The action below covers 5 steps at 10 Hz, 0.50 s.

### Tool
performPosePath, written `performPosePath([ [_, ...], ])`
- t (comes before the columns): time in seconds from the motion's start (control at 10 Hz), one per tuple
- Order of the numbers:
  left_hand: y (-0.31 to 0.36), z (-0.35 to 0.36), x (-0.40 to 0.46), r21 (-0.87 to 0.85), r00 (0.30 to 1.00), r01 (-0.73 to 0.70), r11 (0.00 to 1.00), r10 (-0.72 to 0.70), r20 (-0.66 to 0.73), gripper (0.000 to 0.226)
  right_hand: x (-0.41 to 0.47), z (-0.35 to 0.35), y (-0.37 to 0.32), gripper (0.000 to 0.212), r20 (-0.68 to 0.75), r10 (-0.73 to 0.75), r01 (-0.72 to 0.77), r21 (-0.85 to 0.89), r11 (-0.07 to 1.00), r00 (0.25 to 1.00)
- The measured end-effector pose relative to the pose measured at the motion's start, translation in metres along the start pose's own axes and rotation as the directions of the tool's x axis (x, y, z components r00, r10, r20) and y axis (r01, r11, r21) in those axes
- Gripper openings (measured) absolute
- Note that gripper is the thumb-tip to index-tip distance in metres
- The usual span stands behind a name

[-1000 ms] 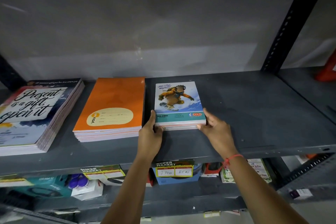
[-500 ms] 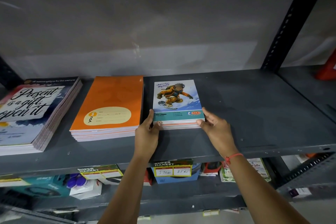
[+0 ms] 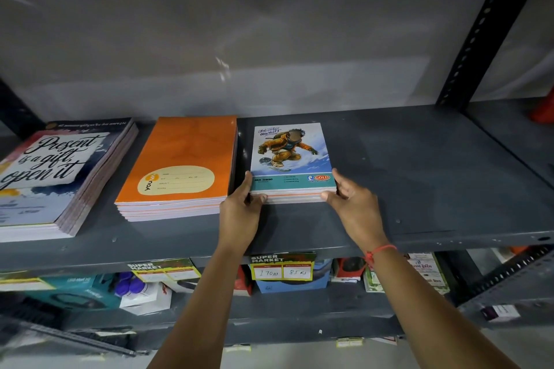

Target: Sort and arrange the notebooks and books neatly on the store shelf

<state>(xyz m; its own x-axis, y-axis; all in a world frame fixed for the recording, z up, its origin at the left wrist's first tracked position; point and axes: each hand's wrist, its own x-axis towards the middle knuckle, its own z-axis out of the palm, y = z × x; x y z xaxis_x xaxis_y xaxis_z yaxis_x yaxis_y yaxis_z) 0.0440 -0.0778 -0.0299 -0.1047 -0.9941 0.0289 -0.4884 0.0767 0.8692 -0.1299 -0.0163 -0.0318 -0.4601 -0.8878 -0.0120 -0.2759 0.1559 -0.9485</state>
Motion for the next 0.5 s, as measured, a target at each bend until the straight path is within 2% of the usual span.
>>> performPosePath([
  [0.4,0.007,-0.001,-0.014,0.027,1.000,-0.016,1.000,0.016,-0.012,0.056,-0.014,-0.002,-0.013,0.055,-0.009,-0.015,0.015,-0.036,0.999,1.000],
  [0.5,0.013,-0.005,-0.039,0.037,0.998,-0.064,0.997,0.063,0.032,0.060,-0.032,-0.002,-0.023,0.062,-0.100,0.067,-0.085,-0.194,0.977,0.993],
])
